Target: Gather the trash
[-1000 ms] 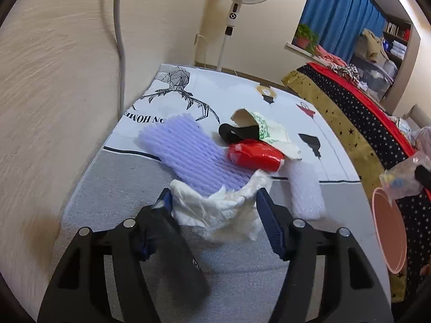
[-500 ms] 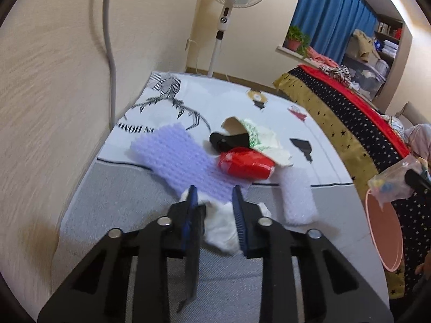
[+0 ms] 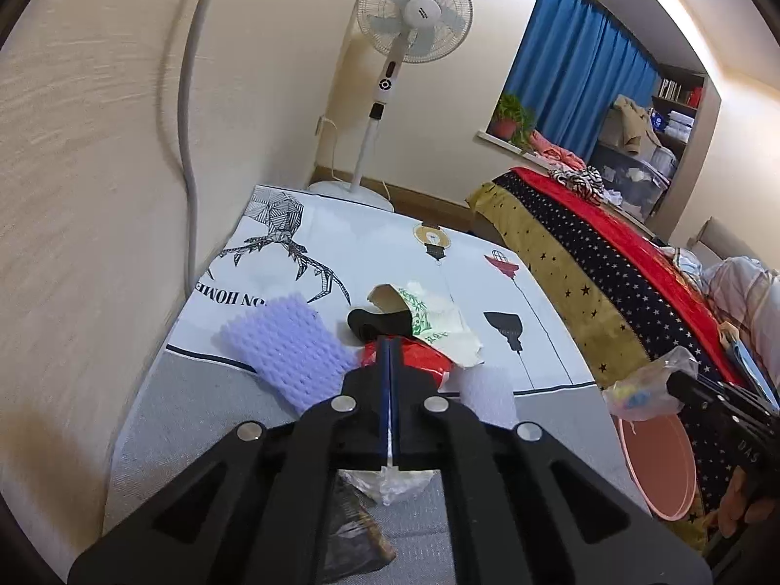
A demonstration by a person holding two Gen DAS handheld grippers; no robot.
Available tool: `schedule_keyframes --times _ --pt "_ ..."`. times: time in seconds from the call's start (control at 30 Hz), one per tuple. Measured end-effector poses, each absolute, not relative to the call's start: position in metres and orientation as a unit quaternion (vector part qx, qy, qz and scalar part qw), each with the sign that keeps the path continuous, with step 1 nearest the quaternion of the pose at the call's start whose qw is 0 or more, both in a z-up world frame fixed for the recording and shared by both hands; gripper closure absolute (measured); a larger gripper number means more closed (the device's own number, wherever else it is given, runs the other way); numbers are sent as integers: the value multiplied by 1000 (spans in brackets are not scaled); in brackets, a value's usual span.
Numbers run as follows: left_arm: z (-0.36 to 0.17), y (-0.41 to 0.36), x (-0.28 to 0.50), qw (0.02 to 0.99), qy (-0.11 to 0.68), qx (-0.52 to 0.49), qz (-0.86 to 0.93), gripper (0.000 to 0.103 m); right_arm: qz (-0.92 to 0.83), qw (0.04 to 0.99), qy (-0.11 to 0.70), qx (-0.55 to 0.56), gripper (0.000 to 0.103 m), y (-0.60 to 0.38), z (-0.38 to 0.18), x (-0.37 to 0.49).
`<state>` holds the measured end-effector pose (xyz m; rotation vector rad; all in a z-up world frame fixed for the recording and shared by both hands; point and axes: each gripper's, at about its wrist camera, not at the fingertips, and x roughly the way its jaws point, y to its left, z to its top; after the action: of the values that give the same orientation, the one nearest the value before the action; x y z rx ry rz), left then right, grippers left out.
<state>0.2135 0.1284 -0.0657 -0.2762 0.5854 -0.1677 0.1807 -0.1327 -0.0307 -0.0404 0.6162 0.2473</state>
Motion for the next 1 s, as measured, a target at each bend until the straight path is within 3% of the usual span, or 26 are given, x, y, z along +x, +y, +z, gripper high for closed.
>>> schedule_keyframes --times 0.27,0.3,0.4,0.47,0.53,0.73,1.0 --pt "-86 136 202 936 324 -138 0 102 123 945 304 -15 92 -133 -30 182" --pt "-90 135 201 934 330 -139 3 96 123 945 303 -13 92 -133 -30 181" --pt "-104 128 194 921 359 -150 1 60 125 945 301 -14 91 -134 -28 179" --pt "-112 120 186 920 366 -140 24 54 128 945 299 -17 91 -135 -26 177" --pt "-119 114 180 919 369 -129 49 39 129 945 299 -14 91 -140 -24 175" --pt "-127 111 174 916 372 -126 74 28 120 948 294 1 89 -155 -17 171" --pt "-145 107 184 904 406 -106 78 26 117 948 295 2 89 -164 -18 171"
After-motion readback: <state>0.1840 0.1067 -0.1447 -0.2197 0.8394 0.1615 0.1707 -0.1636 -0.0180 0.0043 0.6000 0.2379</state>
